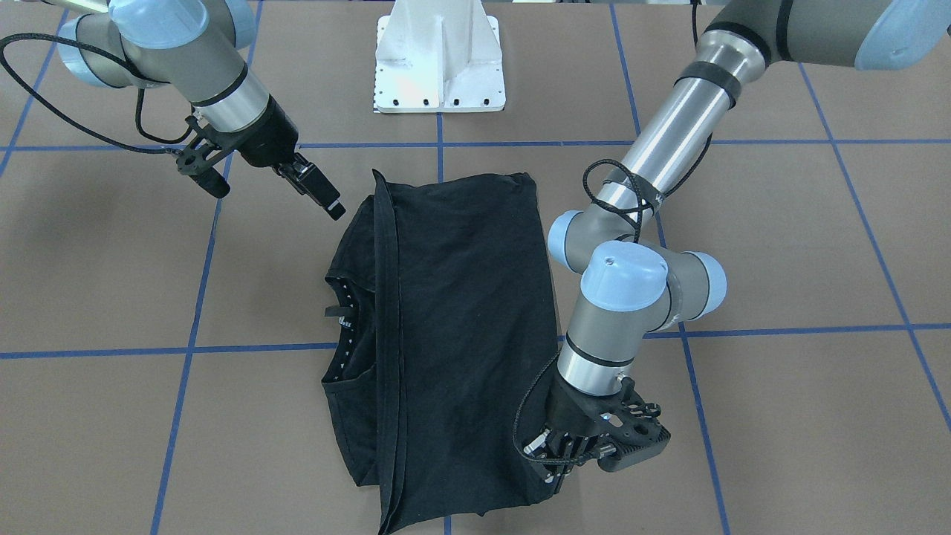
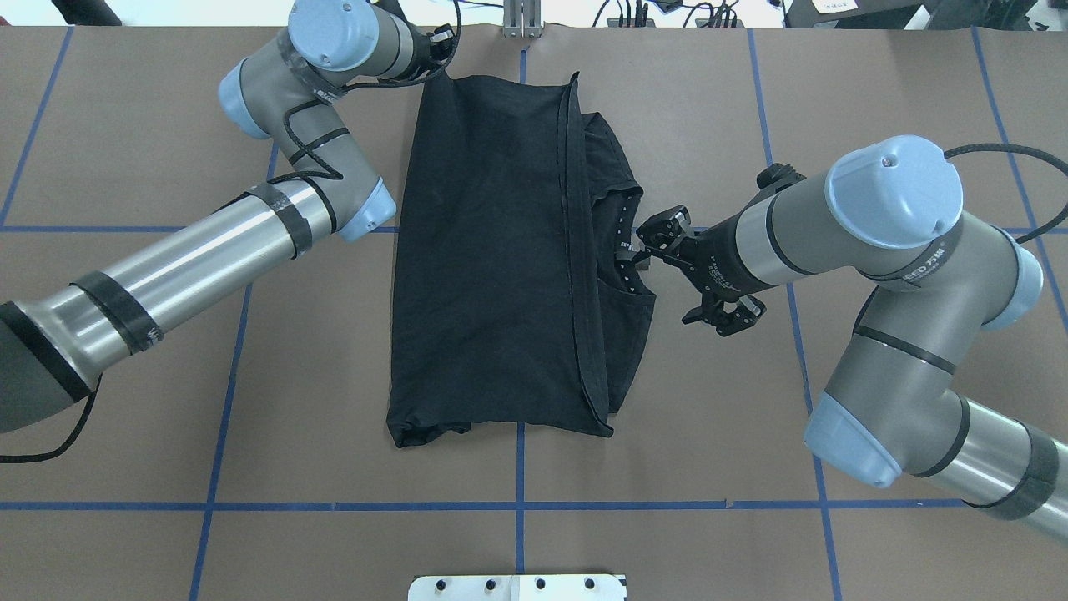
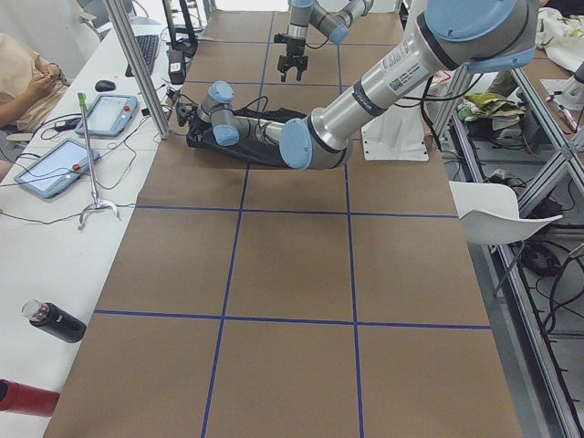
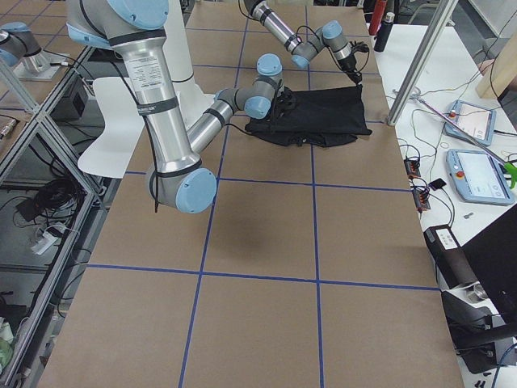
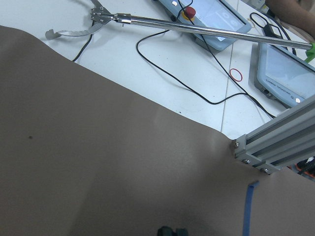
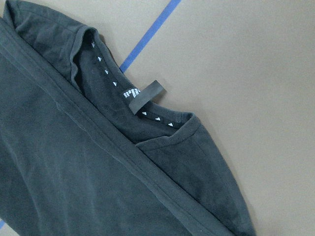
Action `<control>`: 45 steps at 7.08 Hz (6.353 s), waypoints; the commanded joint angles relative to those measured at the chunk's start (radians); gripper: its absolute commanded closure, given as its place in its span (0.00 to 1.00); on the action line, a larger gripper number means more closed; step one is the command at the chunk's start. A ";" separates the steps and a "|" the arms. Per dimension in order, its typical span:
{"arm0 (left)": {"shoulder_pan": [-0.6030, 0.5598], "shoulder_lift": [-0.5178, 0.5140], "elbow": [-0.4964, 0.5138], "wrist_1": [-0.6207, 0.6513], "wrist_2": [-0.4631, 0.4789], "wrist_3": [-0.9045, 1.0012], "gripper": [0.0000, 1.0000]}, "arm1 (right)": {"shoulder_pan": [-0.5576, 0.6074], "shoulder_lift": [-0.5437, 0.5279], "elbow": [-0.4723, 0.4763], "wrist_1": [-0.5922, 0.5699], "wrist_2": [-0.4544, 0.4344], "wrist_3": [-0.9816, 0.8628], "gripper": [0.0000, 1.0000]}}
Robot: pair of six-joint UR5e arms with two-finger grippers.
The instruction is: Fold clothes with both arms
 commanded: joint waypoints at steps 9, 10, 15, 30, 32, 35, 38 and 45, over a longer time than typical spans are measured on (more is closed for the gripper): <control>-0.080 0.551 -0.912 0.176 -0.286 0.020 0.00 | -0.271 0.154 -0.046 -0.285 -0.186 -0.645 0.02; -0.076 0.563 -0.925 0.151 -0.288 0.007 0.00 | -0.276 0.152 -0.051 -0.287 -0.197 -0.792 0.00; -0.074 0.631 -1.005 0.160 -0.332 -0.116 0.01 | -0.328 0.218 -0.161 -0.362 -0.306 -1.078 0.50; -0.073 0.625 -0.985 0.160 -0.314 -0.121 0.01 | -0.325 0.097 -0.026 -0.431 -0.260 -0.827 0.29; -0.073 0.622 -0.986 0.160 -0.313 -0.122 0.01 | -0.317 0.096 -0.012 -0.427 -0.263 -0.602 0.11; -0.073 0.618 -0.992 0.160 -0.306 -0.124 0.01 | -0.329 0.056 -0.029 -0.327 -0.298 -0.526 0.14; -0.073 0.620 -0.994 0.160 -0.306 -0.125 0.01 | -0.329 0.054 -0.052 -0.339 -0.309 -0.732 0.27; -0.073 0.623 -0.997 0.160 -0.306 -0.141 0.01 | -0.271 -0.082 0.047 -0.342 -0.288 -0.893 0.29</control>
